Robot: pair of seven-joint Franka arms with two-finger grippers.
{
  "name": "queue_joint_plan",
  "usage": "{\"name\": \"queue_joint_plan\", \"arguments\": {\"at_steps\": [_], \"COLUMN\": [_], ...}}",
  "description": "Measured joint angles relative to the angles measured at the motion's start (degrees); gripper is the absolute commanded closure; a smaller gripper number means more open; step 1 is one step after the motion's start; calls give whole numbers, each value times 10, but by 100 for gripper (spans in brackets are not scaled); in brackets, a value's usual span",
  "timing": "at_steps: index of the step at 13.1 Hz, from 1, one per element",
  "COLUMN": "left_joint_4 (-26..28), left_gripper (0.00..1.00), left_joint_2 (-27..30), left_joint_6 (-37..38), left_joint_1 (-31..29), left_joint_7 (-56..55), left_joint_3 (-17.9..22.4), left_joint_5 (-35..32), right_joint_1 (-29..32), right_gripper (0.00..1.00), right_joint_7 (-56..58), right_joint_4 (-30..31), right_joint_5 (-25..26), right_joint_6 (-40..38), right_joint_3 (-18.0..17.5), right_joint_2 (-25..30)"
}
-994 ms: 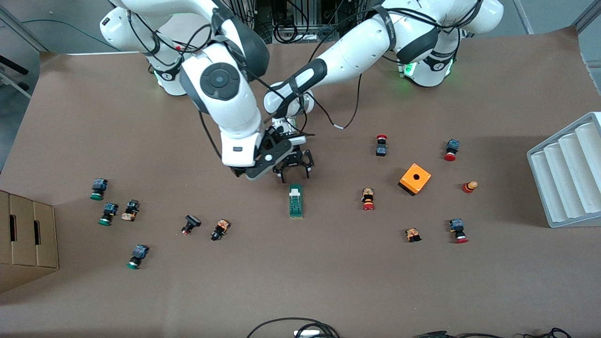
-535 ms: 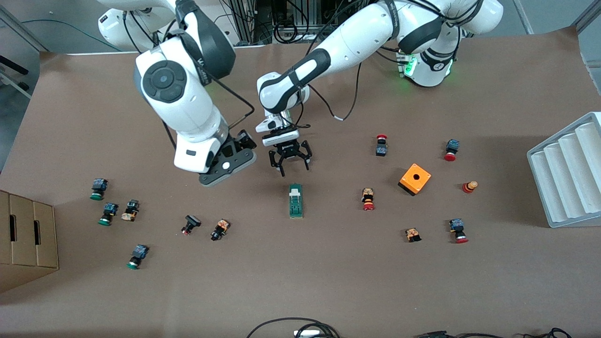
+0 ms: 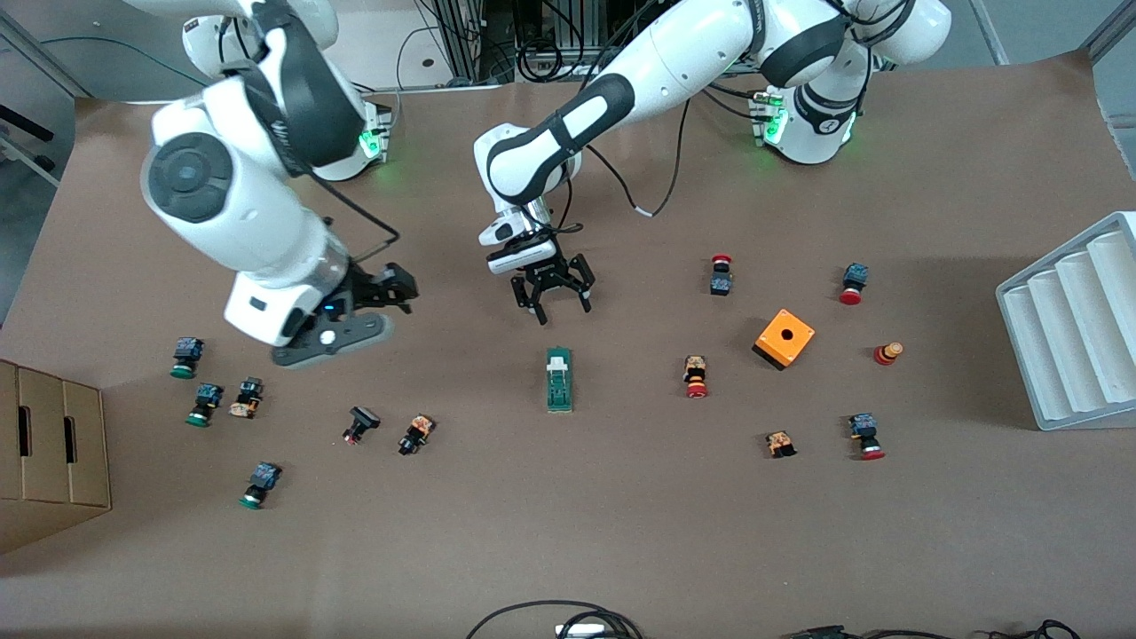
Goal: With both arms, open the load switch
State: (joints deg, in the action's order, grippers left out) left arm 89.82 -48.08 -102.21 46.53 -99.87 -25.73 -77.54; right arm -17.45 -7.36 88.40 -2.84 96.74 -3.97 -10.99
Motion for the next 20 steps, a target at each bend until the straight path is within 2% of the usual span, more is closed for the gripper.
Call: {"name": "queue_joint_plan", "arguments": {"at_steps": [3,8,12,16,20], "left_joint_4": [0,-1,-2,-7,-14], "left_gripper": [0,0,0,0,0], "left_joint_2": [22,68,113,145,193], "left_joint_6": [9,14,13,-8,-45], "left_joint_1": [-1,-17,-48,-102,-175], "left_joint_7": [99,289,458,571,672], "left_joint_3": [-2,1,2,0,-1], "left_joint_5": [32,93,161,238,350], "right_joint_1": [48,98,112,137,137], "right_gripper": [0,0,0,0,0], "right_joint_7": [6,6,6,6,6], "right_joint_4": [-5,-6,-14,-17,-17], "right_joint_5": [20,28,28,28,28], "right_joint_6": [-37,-51,-65,-71,-76], "right_joint_3": [-1,5,23,31,28], "right_joint_2": [11,11,11,16,30]}}
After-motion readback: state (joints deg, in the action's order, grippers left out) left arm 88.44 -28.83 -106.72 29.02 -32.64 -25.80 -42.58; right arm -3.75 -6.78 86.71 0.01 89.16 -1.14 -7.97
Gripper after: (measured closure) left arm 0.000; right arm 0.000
